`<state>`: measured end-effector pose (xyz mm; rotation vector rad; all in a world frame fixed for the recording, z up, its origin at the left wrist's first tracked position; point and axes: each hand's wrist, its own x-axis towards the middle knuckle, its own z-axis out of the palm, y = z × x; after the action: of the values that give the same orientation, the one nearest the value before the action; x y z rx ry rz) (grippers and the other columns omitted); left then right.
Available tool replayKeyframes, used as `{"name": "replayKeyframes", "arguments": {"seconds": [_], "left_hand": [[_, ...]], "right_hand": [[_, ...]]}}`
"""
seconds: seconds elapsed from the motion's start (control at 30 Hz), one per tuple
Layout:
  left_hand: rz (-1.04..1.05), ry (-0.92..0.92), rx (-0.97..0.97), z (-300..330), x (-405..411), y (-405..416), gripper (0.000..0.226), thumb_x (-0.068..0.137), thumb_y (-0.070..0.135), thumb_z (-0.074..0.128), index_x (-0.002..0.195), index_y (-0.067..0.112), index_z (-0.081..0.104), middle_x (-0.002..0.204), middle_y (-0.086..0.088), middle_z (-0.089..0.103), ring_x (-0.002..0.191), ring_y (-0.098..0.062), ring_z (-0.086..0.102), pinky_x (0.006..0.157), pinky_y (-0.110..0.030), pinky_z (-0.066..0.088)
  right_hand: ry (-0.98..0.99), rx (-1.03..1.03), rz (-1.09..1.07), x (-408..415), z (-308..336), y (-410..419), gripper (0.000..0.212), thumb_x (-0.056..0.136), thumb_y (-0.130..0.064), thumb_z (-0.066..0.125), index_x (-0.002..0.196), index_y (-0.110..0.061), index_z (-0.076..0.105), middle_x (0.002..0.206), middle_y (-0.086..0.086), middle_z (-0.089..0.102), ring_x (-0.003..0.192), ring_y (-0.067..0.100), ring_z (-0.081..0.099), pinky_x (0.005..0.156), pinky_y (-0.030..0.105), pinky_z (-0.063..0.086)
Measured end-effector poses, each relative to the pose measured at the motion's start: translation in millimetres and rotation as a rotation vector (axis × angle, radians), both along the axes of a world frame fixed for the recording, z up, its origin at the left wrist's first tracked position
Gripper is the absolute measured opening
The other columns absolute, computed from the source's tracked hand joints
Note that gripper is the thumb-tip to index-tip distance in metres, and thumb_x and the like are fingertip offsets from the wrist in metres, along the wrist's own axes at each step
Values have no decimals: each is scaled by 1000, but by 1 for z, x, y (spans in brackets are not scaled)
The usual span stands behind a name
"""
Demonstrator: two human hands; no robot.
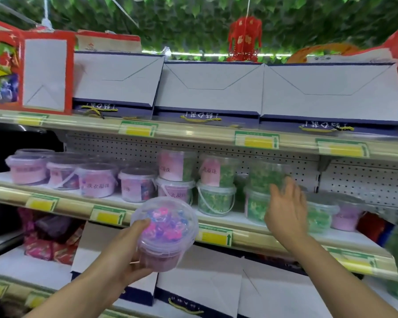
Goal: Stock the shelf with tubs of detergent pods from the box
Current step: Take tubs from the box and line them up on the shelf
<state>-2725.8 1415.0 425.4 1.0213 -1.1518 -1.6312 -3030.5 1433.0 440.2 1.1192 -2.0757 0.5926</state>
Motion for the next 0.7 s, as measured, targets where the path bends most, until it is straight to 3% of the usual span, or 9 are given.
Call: {"name": "replayKeyframes", "arguments": {"seconds": [0.1,0.17,0.23,0.3,0.4,0.47,0.53,0.6,0.7], "left_hand": [[17,-8,-9,0,7,-1,33,92,38,55,116,16,55,98,-15,64,81,-29,62,72,-38,53],[30,9,-19,0,15,-5,28,92,37,55,112,18,57,101,-13,66,83,-28,63,76,-40,53],[49,25,-17,2,23,-10,26,92,38,55,111,20,57,104,-12,66,88,-29,64,79,-41,54],[83,17,-11,4,33,-17,31,91,40,55,115,20,56,108,-13,65,92,-30,64,81,-41,54],[72,-11,-51,10,49,-30,36,90,44,55,116,19,58,109,-14,66,95,-30,65,85,-42,55],[47,-43,-115,16,60,-39,29,91,46,53,108,24,60,108,-11,66,97,-28,65,86,-41,54],[-3,-63,-222,21,73,-50,24,89,50,52,101,30,59,104,-3,66,97,-23,65,88,-38,53],[-73,-112,-353,25,88,-67,43,78,57,55,113,32,55,112,5,65,101,-15,66,87,-31,53],[-29,-269,-578,34,101,-99,50,78,42,68,121,36,44,110,21,53,97,1,60,70,-14,50]], "right_hand": [[-55,-36,240,36,-3,10,50,75,-10,70,122,-6,56,142,22,35,128,41,39,100,52,38],[-128,6,565,66,-4,15,54,86,-32,63,135,-19,44,145,4,28,131,23,36,102,36,36],[-178,159,857,99,-2,17,62,88,-47,55,142,-37,27,143,-14,25,128,2,30,99,20,28],[-215,326,996,128,-3,12,69,86,-55,54,141,-52,12,140,-27,22,125,-10,22,100,15,20],[-223,303,1074,160,-6,-9,63,85,-52,57,138,-50,24,138,-28,33,125,-8,31,97,8,23],[-270,188,1098,174,-5,-25,52,84,-44,63,131,-41,40,126,-25,47,109,-14,42,88,2,30],[-313,70,1083,185,-1,-40,43,81,-42,67,120,-35,49,113,-22,55,97,-14,49,82,5,37],[-374,-25,1032,196,7,-55,38,79,-42,68,111,-31,51,103,-18,61,92,-1,57,81,21,46],[-432,-116,901,213,22,-85,33,78,-43,70,102,-29,51,84,-6,68,77,17,64,73,39,52]]}}
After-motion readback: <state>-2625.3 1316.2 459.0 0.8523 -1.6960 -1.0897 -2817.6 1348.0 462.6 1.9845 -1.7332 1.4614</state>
